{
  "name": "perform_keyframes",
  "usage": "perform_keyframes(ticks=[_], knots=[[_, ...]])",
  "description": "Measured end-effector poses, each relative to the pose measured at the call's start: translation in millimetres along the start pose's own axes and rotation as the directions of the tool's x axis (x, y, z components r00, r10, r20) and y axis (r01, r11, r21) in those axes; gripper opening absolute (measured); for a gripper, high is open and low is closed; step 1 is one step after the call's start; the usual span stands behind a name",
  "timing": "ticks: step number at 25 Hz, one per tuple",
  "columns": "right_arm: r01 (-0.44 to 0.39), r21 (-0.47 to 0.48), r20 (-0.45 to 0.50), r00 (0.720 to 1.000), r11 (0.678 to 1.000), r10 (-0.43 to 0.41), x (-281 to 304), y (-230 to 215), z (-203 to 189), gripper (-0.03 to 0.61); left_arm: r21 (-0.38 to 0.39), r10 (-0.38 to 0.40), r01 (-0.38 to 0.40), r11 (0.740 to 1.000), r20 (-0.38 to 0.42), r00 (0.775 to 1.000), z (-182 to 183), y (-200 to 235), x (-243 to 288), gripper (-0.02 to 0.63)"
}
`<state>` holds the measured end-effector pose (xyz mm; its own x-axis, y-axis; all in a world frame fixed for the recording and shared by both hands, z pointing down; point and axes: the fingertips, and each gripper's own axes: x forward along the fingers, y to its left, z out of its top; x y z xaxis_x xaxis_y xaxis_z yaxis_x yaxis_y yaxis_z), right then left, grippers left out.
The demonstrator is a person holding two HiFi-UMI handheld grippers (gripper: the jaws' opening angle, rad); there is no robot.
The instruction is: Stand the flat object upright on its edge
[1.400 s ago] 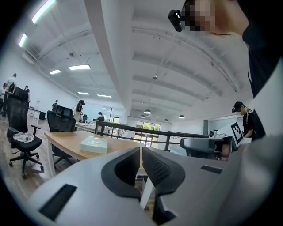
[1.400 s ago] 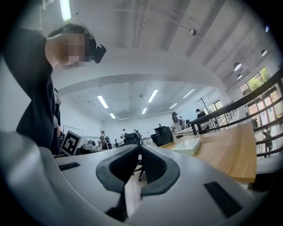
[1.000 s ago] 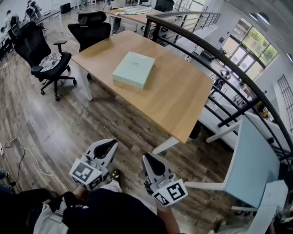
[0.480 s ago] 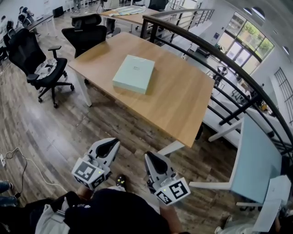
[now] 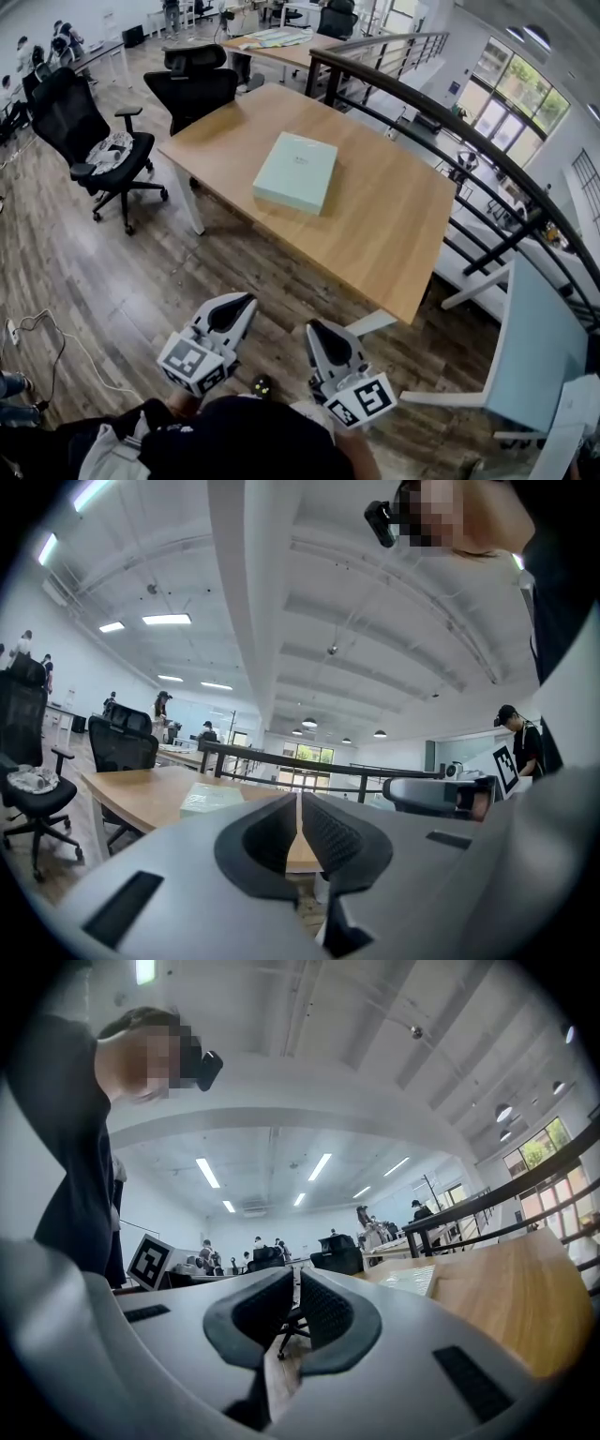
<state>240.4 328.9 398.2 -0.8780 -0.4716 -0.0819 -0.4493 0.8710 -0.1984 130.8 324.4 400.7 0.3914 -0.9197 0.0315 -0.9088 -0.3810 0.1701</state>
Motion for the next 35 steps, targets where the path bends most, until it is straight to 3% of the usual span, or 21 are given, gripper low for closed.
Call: perform_keyframes(ticks=[7, 10, 17, 22, 35], knots=[[-0.042, 0.017, -0.026, 0.999, 0.999, 0.042, 19.0, 2.0, -5.3, 0.032, -0.013, 0.050, -0.051, 0.999, -0.036, 0.998, 1.6, 13.6, -7.5, 0.028], [-0.071, 0.023, -0.031, 0.997, 0.997, 0.072, 31.5, 1.8, -7.8, 0.032, -0.011, 0.066, -0.066, 0.998, 0.002, 0.998, 1.7, 23.6, -10.3, 0.028], [-0.169, 0.015, -0.030, 0.985, 0.985, 0.170, 79.5, -4.7, -3.7, 0.032, -0.007, 0.201, -0.201, 0.980, 0.001, 0.980, 10.3, 66.4, -19.7, 0.028], [-0.224, 0.023, -0.026, 0.974, 0.974, 0.225, 110.2, -11.9, -1.0, 0.032, 0.004, 0.248, -0.248, 0.969, 0.008, 0.969, 11.1, 91.0, -16.4, 0.028], [-0.269, 0.062, -0.039, 0.961, 0.961, 0.272, 156.1, -58.8, -4.1, 0.032, 0.016, 0.272, -0.272, 0.962, -0.010, 0.962, 20.5, 124.0, 34.5, 0.028]])
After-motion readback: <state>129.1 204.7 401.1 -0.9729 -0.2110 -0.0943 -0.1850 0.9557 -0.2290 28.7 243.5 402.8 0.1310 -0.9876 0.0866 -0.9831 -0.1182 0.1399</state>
